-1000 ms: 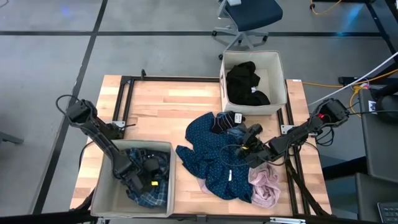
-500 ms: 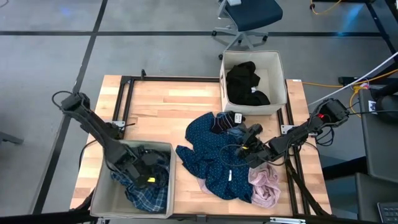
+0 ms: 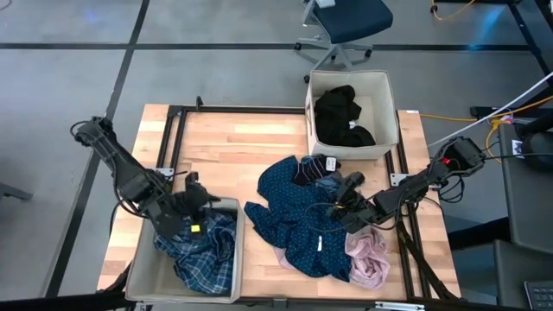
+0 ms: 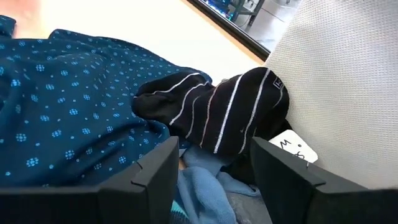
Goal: Sort clothes
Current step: Put the black sock into the top laundry organizer
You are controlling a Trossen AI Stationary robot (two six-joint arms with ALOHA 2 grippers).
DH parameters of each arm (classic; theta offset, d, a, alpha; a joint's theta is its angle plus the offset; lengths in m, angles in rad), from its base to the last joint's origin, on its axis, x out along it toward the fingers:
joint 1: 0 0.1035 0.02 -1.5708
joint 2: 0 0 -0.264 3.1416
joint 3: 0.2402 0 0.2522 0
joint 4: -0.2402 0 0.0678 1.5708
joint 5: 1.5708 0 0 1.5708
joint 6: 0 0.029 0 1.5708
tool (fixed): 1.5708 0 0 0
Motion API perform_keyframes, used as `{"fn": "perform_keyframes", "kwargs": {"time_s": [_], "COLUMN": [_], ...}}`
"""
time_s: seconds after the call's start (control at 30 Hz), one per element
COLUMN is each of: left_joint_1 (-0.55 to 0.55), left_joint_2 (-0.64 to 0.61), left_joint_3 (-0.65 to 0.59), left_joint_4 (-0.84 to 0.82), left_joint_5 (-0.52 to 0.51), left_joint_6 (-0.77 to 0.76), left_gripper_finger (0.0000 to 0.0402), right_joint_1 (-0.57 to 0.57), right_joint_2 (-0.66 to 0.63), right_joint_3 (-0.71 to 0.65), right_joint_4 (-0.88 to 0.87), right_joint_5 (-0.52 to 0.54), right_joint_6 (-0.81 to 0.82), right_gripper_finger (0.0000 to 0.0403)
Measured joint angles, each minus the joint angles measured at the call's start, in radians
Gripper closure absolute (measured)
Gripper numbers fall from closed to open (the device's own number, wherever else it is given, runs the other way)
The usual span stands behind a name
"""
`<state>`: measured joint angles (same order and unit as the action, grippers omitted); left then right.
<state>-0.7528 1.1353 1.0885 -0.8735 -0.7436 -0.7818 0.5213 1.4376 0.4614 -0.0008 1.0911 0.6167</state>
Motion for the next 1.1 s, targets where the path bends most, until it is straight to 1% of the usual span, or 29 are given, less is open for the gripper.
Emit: {"fn": "perform_keyframes", "kwargs": {"time_s": [0.07,0.13,0.23,0.3,0.37,0.47,0.53,0.6,0.7,0.87,1.0,1.1], "left_joint_1": [0.000,0.013,0.054,0.087,0.129,0.184,0.207,0.216,0.219,0.219,0.218,0.218], "left_joint_2": [-0.001,-0.001,-0.008,-0.019,-0.036,-0.064,-0.083,-0.110,-0.154,-0.197,-0.202,-0.202], "left_joint_3": [0.000,0.000,-0.025,-0.070,-0.134,-0.253,-0.320,-0.373,-0.423,-0.439,-0.439,-0.439], "left_joint_4": [0.014,0.048,0.161,0.267,0.399,0.625,0.758,0.822,0.878,0.891,0.891,0.890], "left_joint_5": [-0.095,-0.162,-0.179,-0.130,-0.030,0.133,0.184,0.191,0.194,0.191,0.190,0.190], "left_joint_6": [0.088,0.180,0.326,0.427,0.518,0.645,0.725,0.785,0.822,0.842,0.845,0.854], "left_gripper_finger": [0.0277,0.0277,0.0277,0.0277,0.0277,0.0277,0.0277,0.0277,0.0277,0.0277,0.0277,0.0277], "right_joint_1": [0.000,0.000,0.000,-0.008,-0.023,-0.076,-0.124,-0.184,-0.270,-0.377,-0.421,-0.426], "right_joint_2": [0.000,0.000,0.000,0.000,0.000,0.000,0.000,0.000,0.000,0.000,0.000,0.000], "right_joint_3": [0.000,0.000,0.011,0.030,0.055,0.093,0.111,0.121,0.124,0.124,0.119,0.119], "right_joint_4": [0.001,0.005,0.004,0.001,0.000,0.000,-0.001,-0.006,-0.017,-0.057,-0.077,-0.059], "right_joint_5": [0.000,0.000,0.017,0.016,-0.008,-0.100,-0.175,-0.239,-0.290,-0.392,-0.413,-0.422], "right_joint_6": [0.000,0.002,0.002,-0.011,-0.050,-0.118,-0.148,-0.151,-0.150,-0.116,-0.127,-0.169], "right_gripper_finger": [0.0201,0.0201,0.0201,0.0201,0.0201,0.0201,0.0201,0.0201,0.0201,0.0201,0.0206,0.0233]}}
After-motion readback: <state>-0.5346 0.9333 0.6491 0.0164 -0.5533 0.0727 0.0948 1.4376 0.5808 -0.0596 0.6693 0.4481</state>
